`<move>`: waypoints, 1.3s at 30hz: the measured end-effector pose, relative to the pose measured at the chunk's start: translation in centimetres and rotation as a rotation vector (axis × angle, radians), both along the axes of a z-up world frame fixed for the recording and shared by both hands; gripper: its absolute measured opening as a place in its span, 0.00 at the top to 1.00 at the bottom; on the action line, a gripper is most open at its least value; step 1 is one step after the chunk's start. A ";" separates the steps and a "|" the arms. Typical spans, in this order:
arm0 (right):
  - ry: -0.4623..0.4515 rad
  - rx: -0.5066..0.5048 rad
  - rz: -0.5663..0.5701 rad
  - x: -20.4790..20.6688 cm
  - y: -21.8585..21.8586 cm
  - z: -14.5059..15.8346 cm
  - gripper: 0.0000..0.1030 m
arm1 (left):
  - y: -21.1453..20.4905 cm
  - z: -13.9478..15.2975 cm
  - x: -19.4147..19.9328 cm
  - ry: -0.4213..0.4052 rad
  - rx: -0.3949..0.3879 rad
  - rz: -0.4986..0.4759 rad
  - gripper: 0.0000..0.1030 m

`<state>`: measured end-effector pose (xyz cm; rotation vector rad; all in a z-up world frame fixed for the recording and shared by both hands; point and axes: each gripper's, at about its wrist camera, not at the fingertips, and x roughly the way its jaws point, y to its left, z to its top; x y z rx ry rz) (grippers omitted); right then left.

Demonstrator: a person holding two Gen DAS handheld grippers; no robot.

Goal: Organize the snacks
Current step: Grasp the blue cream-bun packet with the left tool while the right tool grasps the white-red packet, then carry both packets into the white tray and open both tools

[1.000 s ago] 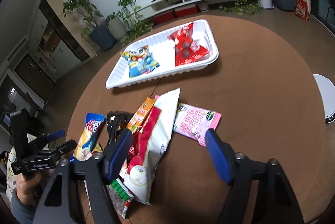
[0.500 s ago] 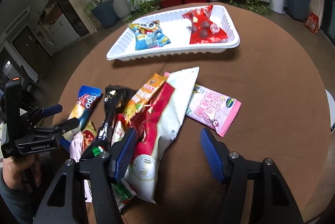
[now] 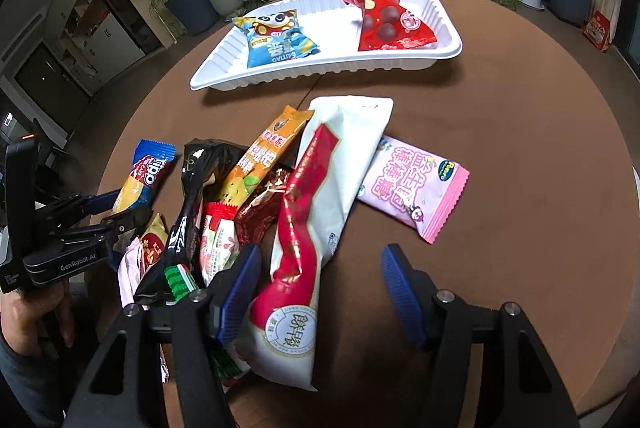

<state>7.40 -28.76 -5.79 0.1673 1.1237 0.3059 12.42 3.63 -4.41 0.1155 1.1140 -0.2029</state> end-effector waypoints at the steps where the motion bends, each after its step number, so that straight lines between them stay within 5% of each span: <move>1: 0.000 0.001 0.000 0.1 0.0 0.0 0.37 | 0.0 0.0 0.1 0.001 -0.009 0.000 0.48; 5: 0.006 0.012 0.004 0.3 -0.1 0.0 0.46 | 0.2 -0.1 0.5 0.001 -0.013 0.010 0.48; 13: 0.005 0.007 0.010 0.4 0.1 0.0 0.44 | 0.1 -0.1 0.4 -0.012 -0.047 -0.017 0.48; 17: 0.001 0.004 0.015 0.4 0.2 0.0 0.44 | 0.2 -0.1 0.4 -0.026 -0.060 -0.019 0.61; 22: -0.002 -0.017 0.025 0.3 0.4 0.0 0.46 | -0.1 -0.2 0.4 -0.037 -0.044 -0.032 0.61; 28: 0.010 -0.014 0.038 0.4 0.3 0.0 0.72 | 0.2 -0.2 0.3 -0.040 -0.077 -0.039 0.71; 39: -0.002 0.011 0.049 0.0 -0.2 0.5 0.75 | 0.3 -0.1 0.1 -0.043 -0.117 -0.051 0.75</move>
